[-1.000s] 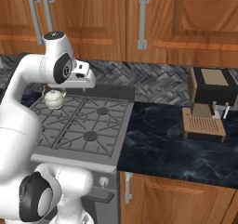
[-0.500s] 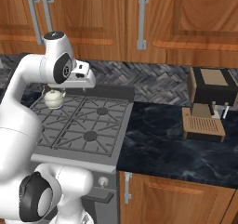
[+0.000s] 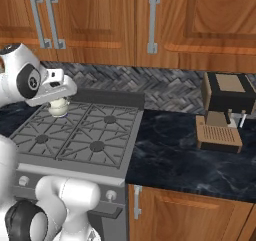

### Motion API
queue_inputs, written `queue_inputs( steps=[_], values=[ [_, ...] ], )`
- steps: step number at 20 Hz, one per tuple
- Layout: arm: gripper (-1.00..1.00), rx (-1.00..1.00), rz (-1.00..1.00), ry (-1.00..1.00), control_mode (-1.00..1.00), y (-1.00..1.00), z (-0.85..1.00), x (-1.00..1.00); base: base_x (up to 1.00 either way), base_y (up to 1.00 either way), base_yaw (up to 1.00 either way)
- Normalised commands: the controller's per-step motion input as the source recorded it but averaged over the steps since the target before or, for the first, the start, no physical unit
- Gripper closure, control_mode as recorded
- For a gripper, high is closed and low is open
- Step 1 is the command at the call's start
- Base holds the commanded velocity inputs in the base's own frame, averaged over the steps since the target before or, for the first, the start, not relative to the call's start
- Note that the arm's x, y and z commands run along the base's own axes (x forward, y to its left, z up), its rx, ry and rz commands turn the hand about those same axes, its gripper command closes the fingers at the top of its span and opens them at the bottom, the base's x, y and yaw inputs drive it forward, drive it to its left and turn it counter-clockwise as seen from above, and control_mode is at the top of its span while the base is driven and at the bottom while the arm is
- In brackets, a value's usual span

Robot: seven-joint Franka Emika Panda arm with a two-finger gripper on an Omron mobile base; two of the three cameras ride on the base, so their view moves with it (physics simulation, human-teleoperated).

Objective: Lower the heat of the kettle.

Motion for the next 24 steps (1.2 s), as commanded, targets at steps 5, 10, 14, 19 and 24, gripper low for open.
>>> queue_inputs(
  steps=[5,10,14,19,24],
  values=[
    [-1.00,-0.51,0.17,-0.01,-1.00,1.00,-0.41,-0.43,0.00,0.00,0.00],
    [-1.00,-0.45,0.15,0.01,-1.00,0.93,-0.41,-0.39,0.00,0.00,0.00],
    [-1.00,-0.30,0.12,0.07,-1.00,0.40,-0.53,-0.25,0.00,0.00,0.00],
    [-1.00,-0.12,0.09,0.01,-1.00,0.05,-0.34,-0.10,0.00,0.00,0.00],
    [-1.00,-0.09,0.11,0.00,-1.00,0.06,-0.42,-0.19,0.00,0.00,0.00]
  ],
)
